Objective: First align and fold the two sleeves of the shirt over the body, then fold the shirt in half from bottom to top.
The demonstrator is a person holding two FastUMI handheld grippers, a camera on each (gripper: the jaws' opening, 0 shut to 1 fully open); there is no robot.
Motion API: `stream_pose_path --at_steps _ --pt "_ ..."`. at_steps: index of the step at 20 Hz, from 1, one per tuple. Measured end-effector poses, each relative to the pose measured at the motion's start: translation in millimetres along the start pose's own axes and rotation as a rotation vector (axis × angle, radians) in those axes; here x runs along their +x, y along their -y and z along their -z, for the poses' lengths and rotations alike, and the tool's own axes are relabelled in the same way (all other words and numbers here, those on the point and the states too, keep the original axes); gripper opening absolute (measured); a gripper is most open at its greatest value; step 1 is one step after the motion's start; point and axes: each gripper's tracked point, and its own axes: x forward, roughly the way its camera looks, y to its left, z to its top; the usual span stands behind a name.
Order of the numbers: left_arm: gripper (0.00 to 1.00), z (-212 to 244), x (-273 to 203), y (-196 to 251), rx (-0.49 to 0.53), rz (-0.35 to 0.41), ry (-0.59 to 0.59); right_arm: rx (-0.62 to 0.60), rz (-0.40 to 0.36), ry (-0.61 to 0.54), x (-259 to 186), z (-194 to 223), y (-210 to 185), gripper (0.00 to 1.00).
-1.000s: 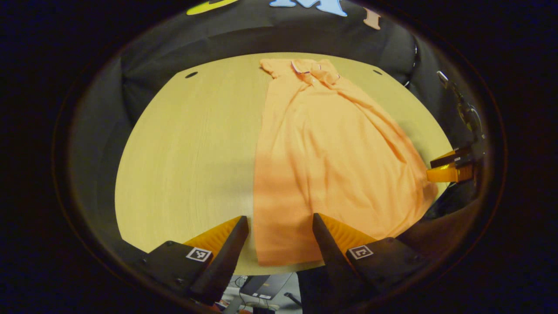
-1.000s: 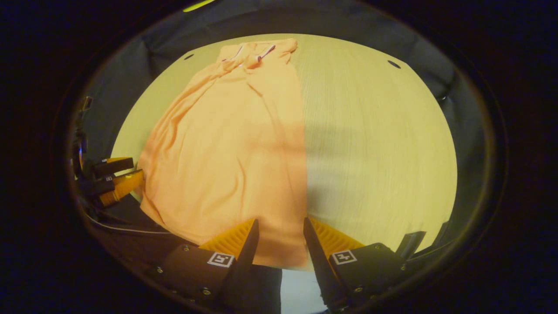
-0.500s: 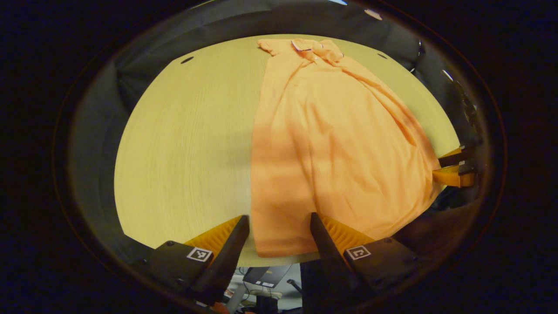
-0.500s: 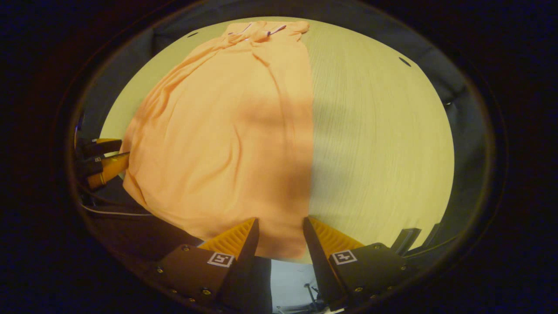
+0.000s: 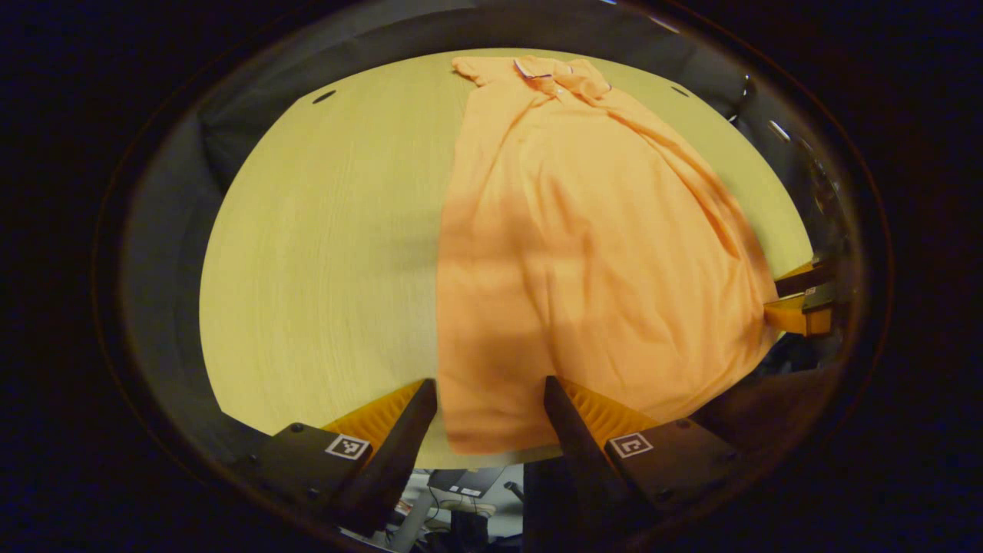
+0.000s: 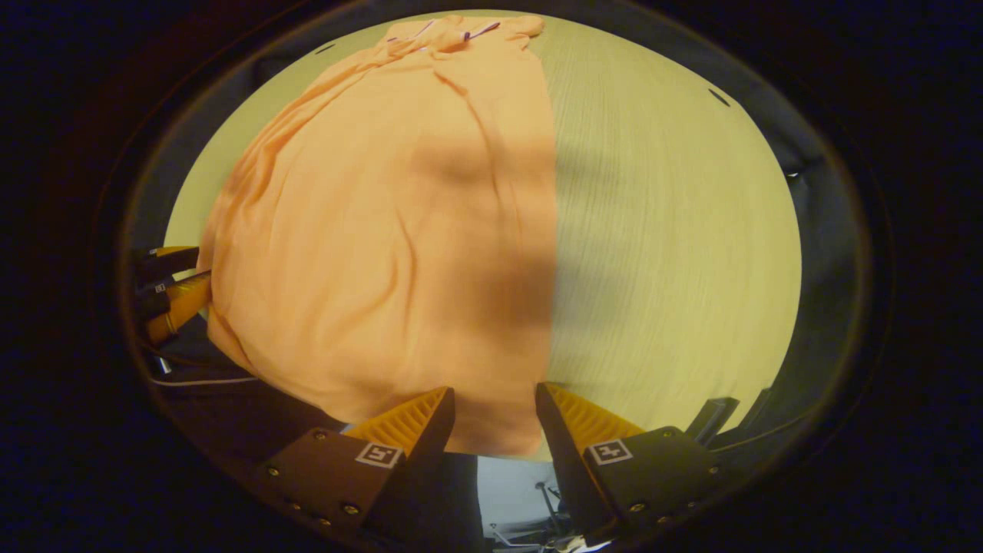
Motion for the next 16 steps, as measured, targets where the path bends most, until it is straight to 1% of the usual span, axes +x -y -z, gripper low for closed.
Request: stream_pose_path --at_steps 2,3,4,5,6,7,9,10,11,12,13,14,15,16 --pt "0.95 -2 1 0 0.005 0.0 -0.023 0.002 -0.002 -0.006 1 0 0 0.74" --pt "0.97 -2 2 0 0.009 0.001 -0.036 0.004 -0.004 -0.008 1 0 -1 0.74" --pt "0.97 -2 2 1 0.016 0.005 -0.044 0.005 -0.005 -0.01 1 0 0 0.7" --pt "0.95 -3 2 0 0.021 0.007 -0.054 0.004 -0.006 -0.013 1 0 -1 0.7" --pt "0.95 -4 2 1 0.024 0.01 -0.061 0.006 -0.005 -0.018 1 0 -1 0.75" --pt "0.96 -5 3 0 0.026 0.012 -0.064 0.005 -0.006 -0.023 1 0 -1 0.75" --pt "0.95 -4 3 2 0.04 0.017 -0.077 0.003 -0.007 -0.031 3 0 0 0.75" --pt "0.94 -5 4 3 0.054 0.022 -0.077 -0.003 -0.007 -0.04 3 0 0 0.7" --pt "0.9 -6 5 4 0.066 0.028 -0.093 -0.007 -0.009 -0.048 1 0 0 0.71" --pt "0.86 -11 4 6 0.075 0.034 -0.082 0.001 -0.008 -0.045 3 -2 -1 0.71" --pt "0.77 -16 5 8 0.067 0.035 -0.065 0.006 -0.007 -0.054 1 -2 -1 0.61" --pt "0.55 -21 4 9 0.044 0.037 -0.05 -0.006 -0.006 -0.059 0 -2 -1 0.54" --pt "0.33 -23 4 9 0.022 0.031 -0.044 -0.011 -0.008 -0.062 2 -3 -2 0.57" --pt "0.14 -23 4 10 0.035 0.028 -0.048 0.018 -0.001 -0.027 3 -10 -1 0.54"
